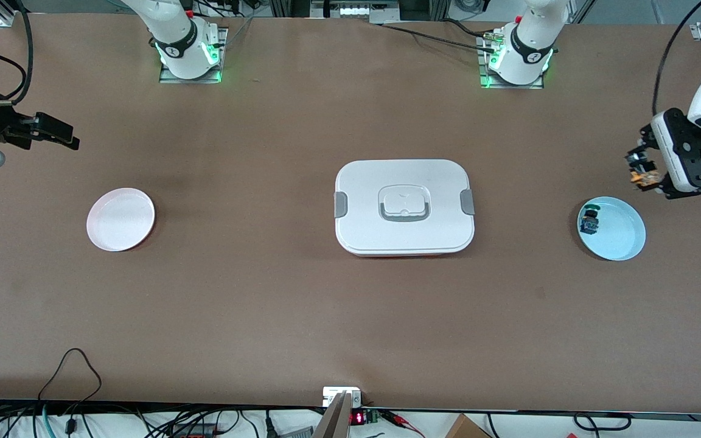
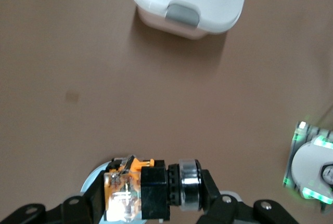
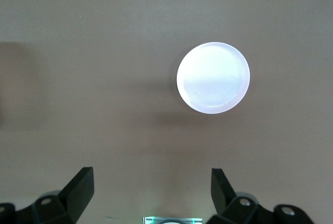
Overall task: Transfer orange switch to right arm and place
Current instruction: 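Lift the switch with the left gripper while the right gripper rises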
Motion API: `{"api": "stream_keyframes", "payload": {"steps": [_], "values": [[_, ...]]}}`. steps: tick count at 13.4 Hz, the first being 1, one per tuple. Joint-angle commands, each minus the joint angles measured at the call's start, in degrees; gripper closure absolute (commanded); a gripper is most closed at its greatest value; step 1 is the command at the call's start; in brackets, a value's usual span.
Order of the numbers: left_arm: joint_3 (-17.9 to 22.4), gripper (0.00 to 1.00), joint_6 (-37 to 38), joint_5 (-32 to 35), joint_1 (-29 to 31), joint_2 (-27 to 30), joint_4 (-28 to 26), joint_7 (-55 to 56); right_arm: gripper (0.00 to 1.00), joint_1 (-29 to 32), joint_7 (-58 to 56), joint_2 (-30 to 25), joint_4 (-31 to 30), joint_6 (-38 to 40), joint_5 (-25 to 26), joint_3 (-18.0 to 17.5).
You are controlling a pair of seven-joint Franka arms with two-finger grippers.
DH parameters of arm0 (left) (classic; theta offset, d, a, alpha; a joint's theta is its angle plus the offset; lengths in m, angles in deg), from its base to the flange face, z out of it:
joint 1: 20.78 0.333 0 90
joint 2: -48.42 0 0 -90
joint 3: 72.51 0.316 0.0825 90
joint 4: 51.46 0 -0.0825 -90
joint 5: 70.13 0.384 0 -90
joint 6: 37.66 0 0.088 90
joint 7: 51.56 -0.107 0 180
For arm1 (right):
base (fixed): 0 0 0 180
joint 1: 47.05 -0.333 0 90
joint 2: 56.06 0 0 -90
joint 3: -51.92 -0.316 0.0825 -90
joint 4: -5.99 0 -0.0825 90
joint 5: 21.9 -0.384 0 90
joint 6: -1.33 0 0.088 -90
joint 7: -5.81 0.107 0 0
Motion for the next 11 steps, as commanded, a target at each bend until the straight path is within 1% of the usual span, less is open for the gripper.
{"api": "stream_keyframes", "payload": {"steps": [1,3,4,6,7,8,9,10,11], "values": [[-0.73,1.0,3.16,-12.87,0.4,-1.23,1.49,0.79,0.0,-0.23,-0.46,0.17,0.68,0.57,-1.13,-0.72],[-0.73,1.0,5.01,-26.58,0.4,-3.85,0.62,0.54,0.0,-0.85,-0.46,-0.35,0.94,0.66,-4.88,-0.9],[-1.26,1.0,5.63,-32.04,0.31,-5.87,0.61,0.45,0.0,-0.94,-0.64,-0.01,1.47,1.01,-8.56,-0.81],[-4.41,1.0,5.81,-43.82,0.31,-9.74,0.61,-1.21,0.0,-0.33,-0.64,0.08,1.39,2.14,-20.41,-0.03],[-5.99,1.0,5.64,-48.22,0.31,-10.27,0.44,-1.66,0.0,0.11,-0.55,0.26,1.39,3.63,-24.99,-0.02],[-7.83,1.0,5.46,-51.66,0.31,-10.19,-0.08,-1.84,0.0,0.12,-0.47,0.26,1.39,4.52,-27.91,-0.02],[-9.85,1.0,4.5,-55.7,0.4,-9.84,-0.7,-1.93,0.0,0.03,-0.47,0.52,1.3,4.96,-29.76,-0.11],[-11.27,1.0,1.19,-59.13,0.57,-9.14,-1.57,-2.02,0.0,0.03,-0.47,0.87,0.86,5.92,-33.35,-0.2],[-13.46,1.0,-1.72,-60.99,0.58,-8.09,-2.02,-2.02,0.0,0.03,-0.38,1.75,0.77,7.67,-38.43,-0.11]]}}
